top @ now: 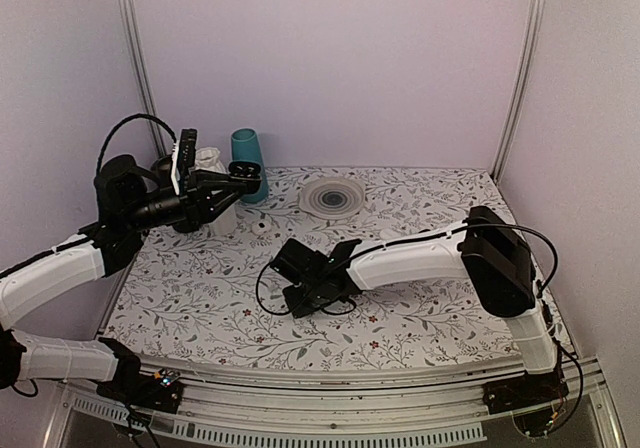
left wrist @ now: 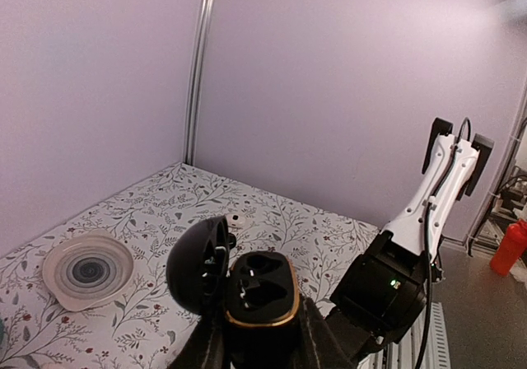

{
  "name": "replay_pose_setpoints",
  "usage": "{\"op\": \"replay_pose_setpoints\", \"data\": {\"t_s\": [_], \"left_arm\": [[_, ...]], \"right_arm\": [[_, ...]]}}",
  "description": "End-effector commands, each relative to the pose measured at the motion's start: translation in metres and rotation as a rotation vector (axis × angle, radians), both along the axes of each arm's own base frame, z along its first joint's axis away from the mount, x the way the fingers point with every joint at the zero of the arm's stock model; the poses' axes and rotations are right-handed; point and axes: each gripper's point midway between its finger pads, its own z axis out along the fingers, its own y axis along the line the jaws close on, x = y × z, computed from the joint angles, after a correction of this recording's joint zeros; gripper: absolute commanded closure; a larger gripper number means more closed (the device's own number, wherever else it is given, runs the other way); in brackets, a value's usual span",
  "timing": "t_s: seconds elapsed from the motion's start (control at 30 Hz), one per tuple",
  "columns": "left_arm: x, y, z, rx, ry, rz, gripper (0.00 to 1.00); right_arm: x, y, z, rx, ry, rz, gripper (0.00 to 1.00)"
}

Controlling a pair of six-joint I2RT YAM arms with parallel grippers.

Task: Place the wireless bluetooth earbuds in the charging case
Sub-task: Move the left earbud to the center of the board.

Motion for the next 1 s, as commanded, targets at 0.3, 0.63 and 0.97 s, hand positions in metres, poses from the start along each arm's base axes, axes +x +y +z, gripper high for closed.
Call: {"op": "replay_pose_setpoints", "data": {"t_s": [0.3,0.63,0.97], "left_arm": [[0.003,0.004,0.016,-0.021,-0.036,0.009,1.00],[0.004,0.004,0.006,0.002,-0.036,0.017,1.00],[-0.003,-0.008,-0.009,0.040,-0.046,-0.018,1.00]], "right_arm": [[0.001,-0.012,-0.018,-0.130,-0.046,0.005,0.80],[-0.009,-0.025,-0.003,-0.064,-0.056,0.042,0.91],[-0.028,-0.077,0.006,-0.053,-0.049,0.086,0.92]]}}
